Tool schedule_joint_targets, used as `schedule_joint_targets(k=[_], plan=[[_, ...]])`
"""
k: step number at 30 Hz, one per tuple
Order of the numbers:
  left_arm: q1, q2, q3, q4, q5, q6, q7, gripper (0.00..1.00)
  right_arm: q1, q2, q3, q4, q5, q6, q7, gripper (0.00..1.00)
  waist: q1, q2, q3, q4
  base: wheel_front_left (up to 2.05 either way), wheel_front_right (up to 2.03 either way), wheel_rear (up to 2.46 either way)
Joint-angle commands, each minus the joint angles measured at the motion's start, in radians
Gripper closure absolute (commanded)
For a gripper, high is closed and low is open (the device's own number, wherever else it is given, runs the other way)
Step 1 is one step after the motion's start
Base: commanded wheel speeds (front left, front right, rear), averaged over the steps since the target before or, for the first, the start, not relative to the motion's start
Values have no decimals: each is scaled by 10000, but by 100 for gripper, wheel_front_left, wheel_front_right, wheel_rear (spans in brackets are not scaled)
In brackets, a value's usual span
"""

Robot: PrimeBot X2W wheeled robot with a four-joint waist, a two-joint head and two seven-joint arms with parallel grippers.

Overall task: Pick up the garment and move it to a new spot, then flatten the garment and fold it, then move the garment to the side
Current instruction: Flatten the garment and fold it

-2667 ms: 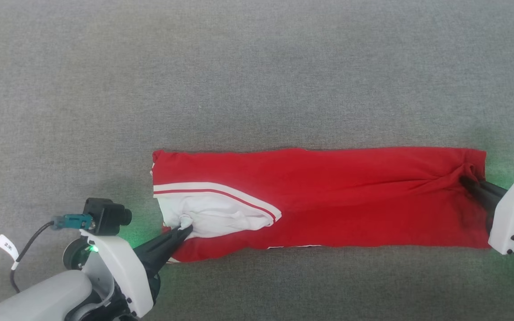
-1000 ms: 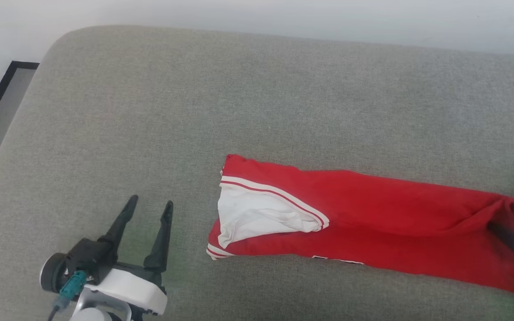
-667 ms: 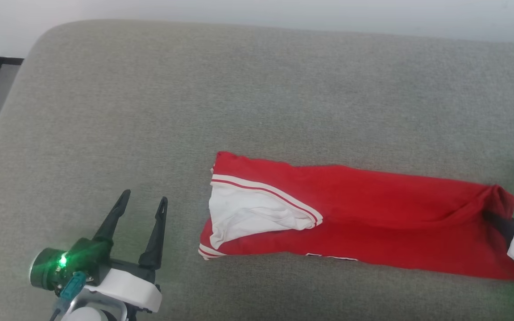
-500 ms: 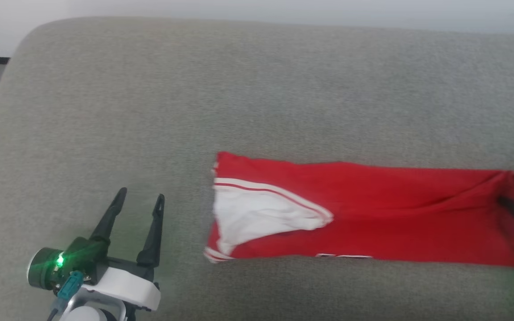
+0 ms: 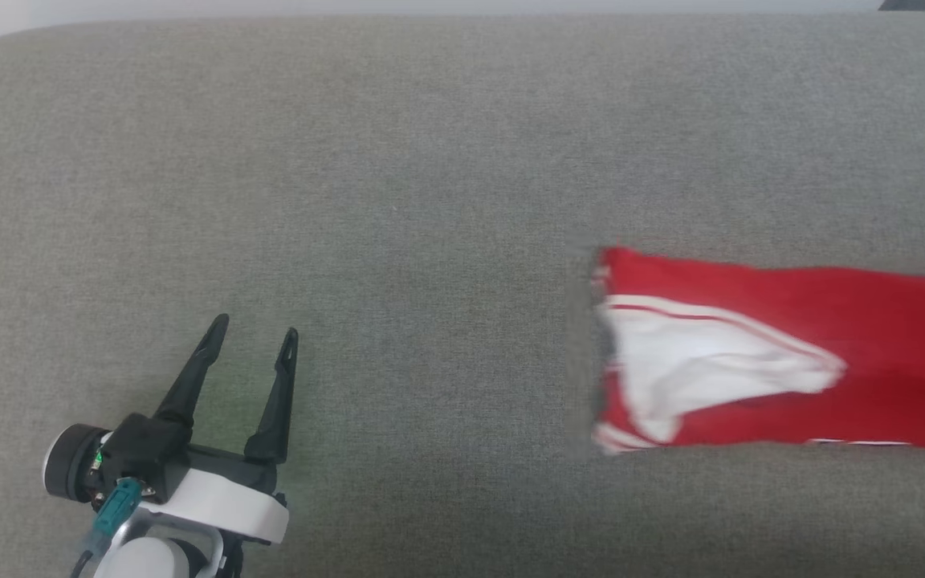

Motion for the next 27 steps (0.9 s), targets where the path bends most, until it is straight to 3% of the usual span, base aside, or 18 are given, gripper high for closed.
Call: schedule_joint_targets(k=[1, 5, 9, 16, 27], plan=[[-45, 37, -3, -22, -38, -8, -41, 0, -53, -77, -175, 186, -78, -20, -129, 100, 0, -1, 0, -21, 0, 0, 0], [38, 40, -73, -10, 29, -9, -43, 0, -181, -423, -700, 699, -210, -20, -457, 100, 0, -1, -69, -21, 0, 0, 0], [137, -32, -99, 32, 22, -9, -41, 0, -129, -254, -532, 576, -49, -18, -586, 100, 0, -1, -256, 20, 0, 0, 0], [447, -71, -130, 132, -10, -10, -41, 0, 691, 139, 551, -1618, 436, -13, -349, 100, 0, -1, -719, 155, 0, 0, 0], [598, -185, -190, 128, -243, -10, -41, 0, 1415, 925, 2192, -5415, 628, -15, 931, 100, 0, -1, -949, 492, 0, 0, 0]])
